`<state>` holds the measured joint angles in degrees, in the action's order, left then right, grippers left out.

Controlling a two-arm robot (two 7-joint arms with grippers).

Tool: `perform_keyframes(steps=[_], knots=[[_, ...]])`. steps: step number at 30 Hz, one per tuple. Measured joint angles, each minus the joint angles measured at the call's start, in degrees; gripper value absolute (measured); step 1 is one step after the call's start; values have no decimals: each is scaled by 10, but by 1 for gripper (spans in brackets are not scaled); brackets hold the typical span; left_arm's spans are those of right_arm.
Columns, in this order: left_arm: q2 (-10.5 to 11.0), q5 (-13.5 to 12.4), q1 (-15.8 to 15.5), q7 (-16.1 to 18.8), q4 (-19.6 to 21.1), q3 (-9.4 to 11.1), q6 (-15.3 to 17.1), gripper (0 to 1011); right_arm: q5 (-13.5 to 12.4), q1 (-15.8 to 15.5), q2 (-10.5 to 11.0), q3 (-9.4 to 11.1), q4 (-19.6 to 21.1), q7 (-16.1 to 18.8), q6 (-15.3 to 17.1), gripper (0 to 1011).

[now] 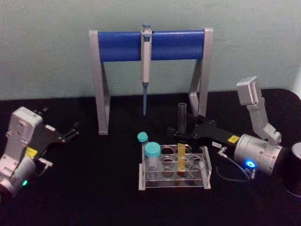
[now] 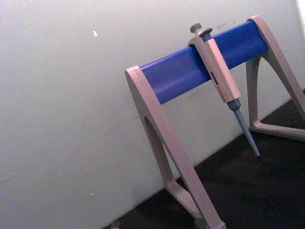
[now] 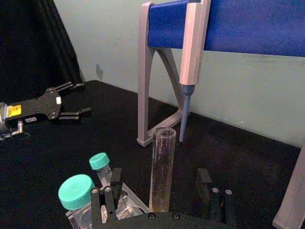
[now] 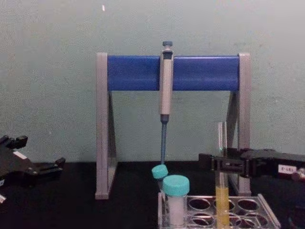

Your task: Pick up the test tube from the test tube rack, shake it, then place it back into the test tube rack.

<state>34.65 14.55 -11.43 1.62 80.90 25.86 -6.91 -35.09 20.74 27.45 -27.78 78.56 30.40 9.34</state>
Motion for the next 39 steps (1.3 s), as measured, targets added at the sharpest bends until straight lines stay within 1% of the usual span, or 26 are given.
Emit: perform_keyframes(steps=[1, 4, 6, 8, 11, 13, 14, 15, 17, 19, 22, 24, 26, 27, 29, 39], knots=[[0, 0, 0, 0, 0, 0, 0, 1010, 0, 0, 0, 0, 0, 0, 0, 996], [0, 0, 0, 0, 0, 0, 0, 1010, 0, 0, 0, 0, 0, 0, 0, 929], [0, 0, 0, 0, 0, 0, 0, 1010, 0, 0, 0, 0, 0, 0, 0, 904], [0, 0, 0, 0, 0, 0, 0, 1010, 0, 0, 0, 0, 0, 0, 0, 836], [0, 0, 0, 0, 0, 0, 0, 1010, 0, -1, 0, 1, 0, 0, 0, 762], [0, 0, 0, 0, 0, 0, 0, 1010, 0, -1, 0, 1, 0, 0, 0, 686], [0, 0, 0, 0, 0, 0, 0, 1009, 0, -1, 0, 1, 0, 0, 0, 674], [0, 0, 0, 0, 0, 0, 0, 1010, 0, -1, 0, 1, 0, 0, 0, 604], [0, 0, 0, 0, 0, 0, 0, 1010, 0, -1, 0, 1, 1, 0, 0, 589], [0, 0, 0, 0, 0, 0, 0, 1010, 0, -1, 0, 1, 1, 0, 0, 502], [0, 0, 0, 0, 0, 0, 0, 1010, 0, -1, 0, 1, 1, 0, 0, 421], [0, 0, 0, 0, 0, 0, 0, 1010, 0, -1, 0, 1, 1, 0, 0, 338], [0, 0, 0, 0, 0, 0, 0, 1010, 0, -1, 0, 1, 1, 0, 0, 298], [0, 0, 0, 0, 0, 0, 0, 1010, 0, -1, 0, 1, 1, 0, 0, 244], [0, 0, 0, 0, 0, 0, 0, 1010, 0, -1, 0, 1, 1, 0, 0, 220], [0, 0, 0, 0, 0, 0, 0, 1010, 0, -1, 0, 1, 1, 0, 0, 220]])
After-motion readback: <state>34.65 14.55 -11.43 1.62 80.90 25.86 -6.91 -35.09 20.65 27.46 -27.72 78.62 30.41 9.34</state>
